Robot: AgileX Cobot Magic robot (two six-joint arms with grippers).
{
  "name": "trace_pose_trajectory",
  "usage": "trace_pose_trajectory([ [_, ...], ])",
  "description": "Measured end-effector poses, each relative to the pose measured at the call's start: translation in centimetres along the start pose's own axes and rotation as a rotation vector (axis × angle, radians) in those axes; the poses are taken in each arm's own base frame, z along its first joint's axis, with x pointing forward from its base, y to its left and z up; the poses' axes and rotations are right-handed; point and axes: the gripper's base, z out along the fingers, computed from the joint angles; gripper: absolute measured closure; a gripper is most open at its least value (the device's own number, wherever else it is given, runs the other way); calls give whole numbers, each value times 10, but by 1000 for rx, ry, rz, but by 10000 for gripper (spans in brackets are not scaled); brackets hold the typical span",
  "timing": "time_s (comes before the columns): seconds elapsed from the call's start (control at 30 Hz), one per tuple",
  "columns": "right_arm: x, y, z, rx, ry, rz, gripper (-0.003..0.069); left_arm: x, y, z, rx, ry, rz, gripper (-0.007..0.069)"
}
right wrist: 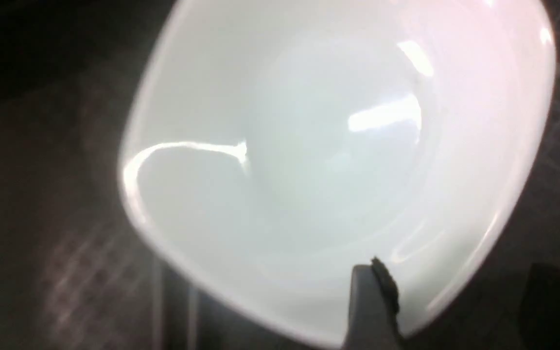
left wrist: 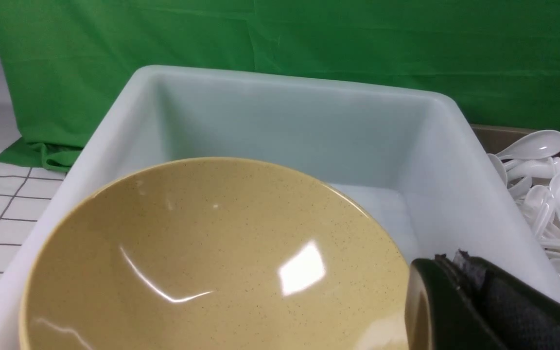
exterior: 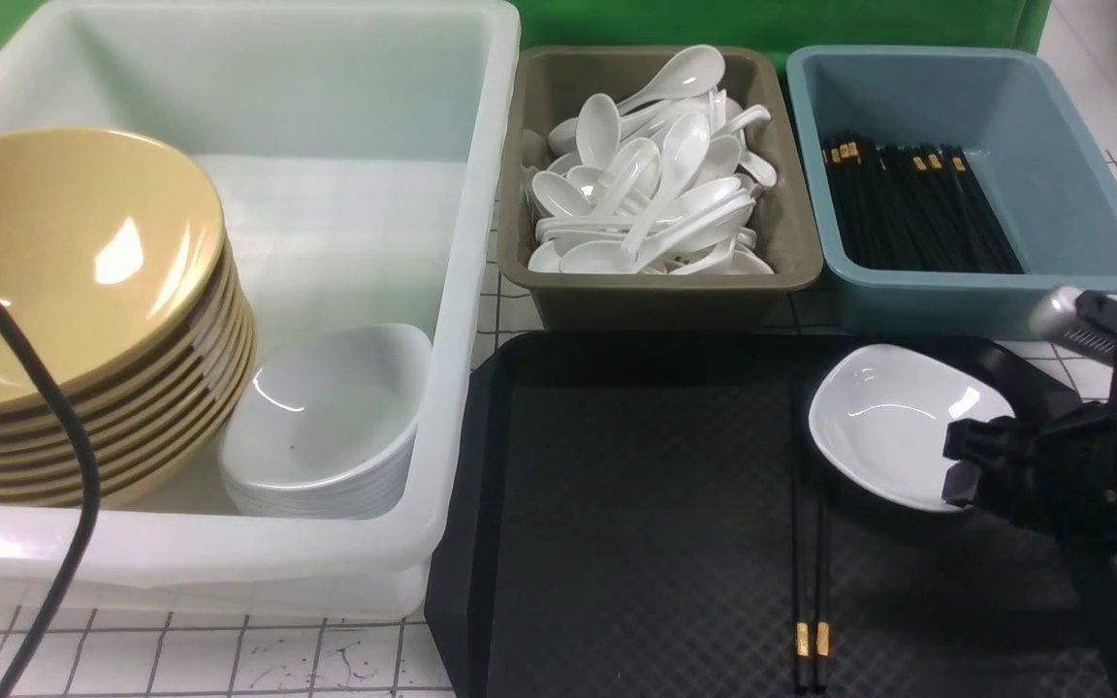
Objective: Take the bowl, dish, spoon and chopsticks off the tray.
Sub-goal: Use the right arm to grab the plate, then use the right arm to put the plate into the large storage box on the left
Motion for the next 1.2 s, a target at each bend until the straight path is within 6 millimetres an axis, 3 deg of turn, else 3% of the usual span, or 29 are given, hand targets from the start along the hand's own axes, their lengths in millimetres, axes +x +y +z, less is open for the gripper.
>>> trace_pose_trajectory([
  [0.1, -2, -4, 17, 23, -12, 28, 224, 0, 0, 1, 0, 3, 0, 636],
  [0.3, -14, 1, 23, 17, -43, 31, 254, 0, 0, 1, -1, 4, 1, 636],
  [0.5, -25, 7, 21, 2, -82, -85, 508, 0, 0, 1, -3, 2, 8, 636],
  [0.53, -25, 8, 20, -1, -85, -81, 517, 0, 0, 1, -3, 2, 8, 636],
  [0.67, -29, 15, -4, -35, -121, -193, 564, 0, 0, 1, -4, 0, 11, 636],
  [0.93, -26, 30, -80, -129, -201, -381, 582, 0, 0, 1, -4, 0, 11, 636],
  [1.13, -34, 46, -104, -175, -162, -435, 582, 0, 0, 1, -4, 0, 11, 636],
  [1.2, -38, 60, -113, -216, -175, -457, 582, 0, 0, 1, -3, 0, 9, 636],
])
